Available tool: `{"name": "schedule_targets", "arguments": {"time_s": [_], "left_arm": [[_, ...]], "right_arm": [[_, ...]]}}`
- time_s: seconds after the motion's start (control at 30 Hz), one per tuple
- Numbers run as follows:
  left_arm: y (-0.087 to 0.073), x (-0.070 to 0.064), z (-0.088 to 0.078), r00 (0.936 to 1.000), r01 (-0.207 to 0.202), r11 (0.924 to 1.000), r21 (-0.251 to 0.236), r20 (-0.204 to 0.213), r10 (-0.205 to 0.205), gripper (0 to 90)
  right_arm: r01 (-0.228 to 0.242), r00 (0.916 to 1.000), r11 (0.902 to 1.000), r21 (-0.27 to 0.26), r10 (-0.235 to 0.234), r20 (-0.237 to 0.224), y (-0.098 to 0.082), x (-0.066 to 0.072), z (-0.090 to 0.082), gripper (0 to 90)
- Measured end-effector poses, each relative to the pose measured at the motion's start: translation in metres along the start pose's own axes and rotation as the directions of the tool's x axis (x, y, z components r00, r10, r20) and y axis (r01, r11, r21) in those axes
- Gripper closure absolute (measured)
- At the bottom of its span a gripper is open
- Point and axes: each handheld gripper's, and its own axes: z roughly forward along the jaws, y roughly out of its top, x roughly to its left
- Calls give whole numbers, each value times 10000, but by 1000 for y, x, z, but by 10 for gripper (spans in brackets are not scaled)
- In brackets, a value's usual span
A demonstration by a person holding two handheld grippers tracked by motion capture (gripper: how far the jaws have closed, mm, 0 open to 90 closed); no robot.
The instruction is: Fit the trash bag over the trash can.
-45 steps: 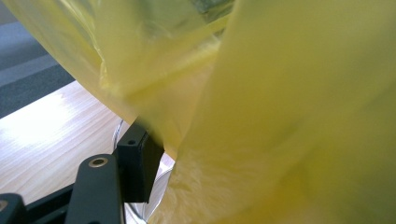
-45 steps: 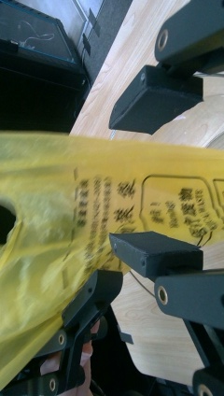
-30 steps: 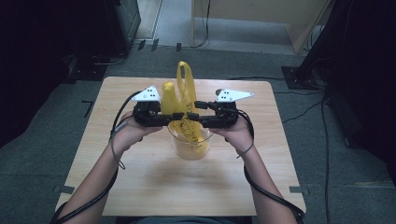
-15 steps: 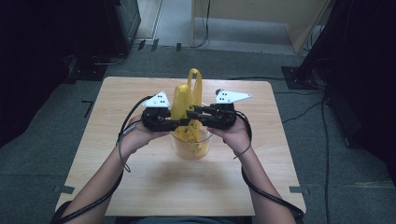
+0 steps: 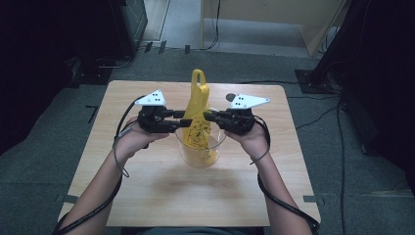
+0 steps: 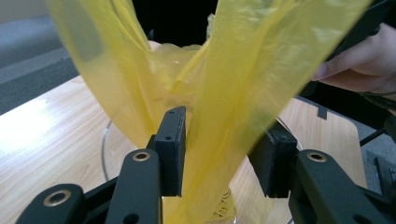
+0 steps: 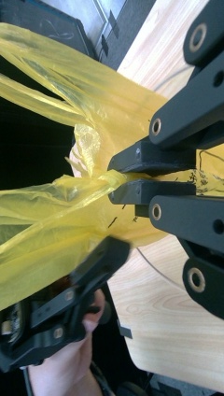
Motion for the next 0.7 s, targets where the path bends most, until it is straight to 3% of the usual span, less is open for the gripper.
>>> {"name": "schedule_targets", "arguments": {"time_s": [0.23,0.47,0.7], "left_arm": [[3,7,-16,9998,79,9994,-326,-186,-85,582],[4,16,-20,9979,292,9966,-772,-547,-335,593],[2,5,0,9998,-76,9990,-436,202,84,567]], "right_arm": [[218,9995,9997,75,-219,210,-1,-5,-6,858],[584,9978,9982,113,-580,-332,1,-3,-9,858],[1071,9881,9941,184,-1043,-1131,1,5,-2,848]]}}
